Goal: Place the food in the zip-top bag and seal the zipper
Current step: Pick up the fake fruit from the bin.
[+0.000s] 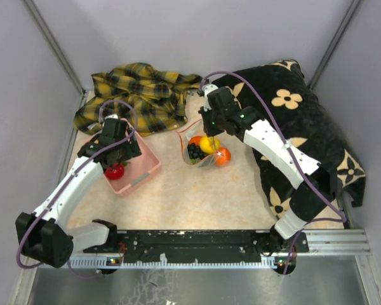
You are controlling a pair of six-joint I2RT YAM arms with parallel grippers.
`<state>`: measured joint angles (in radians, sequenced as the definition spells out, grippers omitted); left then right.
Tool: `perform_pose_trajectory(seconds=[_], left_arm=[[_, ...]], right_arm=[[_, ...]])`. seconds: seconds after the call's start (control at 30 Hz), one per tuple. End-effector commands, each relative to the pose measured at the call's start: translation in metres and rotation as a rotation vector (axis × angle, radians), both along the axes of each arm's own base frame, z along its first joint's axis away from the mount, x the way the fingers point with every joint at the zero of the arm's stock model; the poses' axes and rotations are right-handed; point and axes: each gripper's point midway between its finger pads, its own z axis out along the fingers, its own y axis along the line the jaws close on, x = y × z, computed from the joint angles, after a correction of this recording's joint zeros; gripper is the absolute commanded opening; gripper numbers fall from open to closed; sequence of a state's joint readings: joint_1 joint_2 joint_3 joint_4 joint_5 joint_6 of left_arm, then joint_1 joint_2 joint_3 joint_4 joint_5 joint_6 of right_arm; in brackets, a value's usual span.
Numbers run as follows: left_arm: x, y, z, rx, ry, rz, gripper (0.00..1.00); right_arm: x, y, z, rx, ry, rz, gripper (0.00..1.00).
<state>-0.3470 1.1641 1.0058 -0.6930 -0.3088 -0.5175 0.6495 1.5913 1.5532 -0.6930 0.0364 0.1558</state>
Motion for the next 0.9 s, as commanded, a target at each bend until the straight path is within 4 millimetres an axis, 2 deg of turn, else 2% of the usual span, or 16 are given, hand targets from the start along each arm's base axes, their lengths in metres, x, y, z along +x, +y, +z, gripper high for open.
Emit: perform_pose_trajectory(seconds=[0.0, 0.2, 0.37, 0.5, 0.7, 0.87], left_arm=[[-0.004, 0.026, -0.026, 0.048, 0.078, 0.048, 0.83], [0.01, 0.059, -0.053, 0.067, 0.146, 0.1, 0.91], [0.014, 0.071, -0.073, 0.074, 0.219, 0.127, 0.96], [0.011, 0.064, -0.092, 0.037, 0.292, 0.1, 0.96], [0.014, 0.045, -0.099, -0.044, 0.32, 0.03, 0.94], [0.016, 0.044, -0.099, -0.05, 0.318, 0.023, 0.94]], right_arm=[[0.004, 0.007, 0.024, 0.064, -0.077, 0.03, 0.0], [0.004, 0.008, 0.02, 0.063, -0.074, 0.038, 0.0], [0.004, 0.006, 0.022, 0.063, -0.081, 0.035, 0.0], [0.004, 0.006, 0.02, 0.059, -0.082, 0.033, 0.0], [0.004, 0.008, 0.016, 0.062, -0.076, 0.039, 0.0], [0.005, 0.007, 0.016, 0.061, -0.078, 0.036, 0.0]])
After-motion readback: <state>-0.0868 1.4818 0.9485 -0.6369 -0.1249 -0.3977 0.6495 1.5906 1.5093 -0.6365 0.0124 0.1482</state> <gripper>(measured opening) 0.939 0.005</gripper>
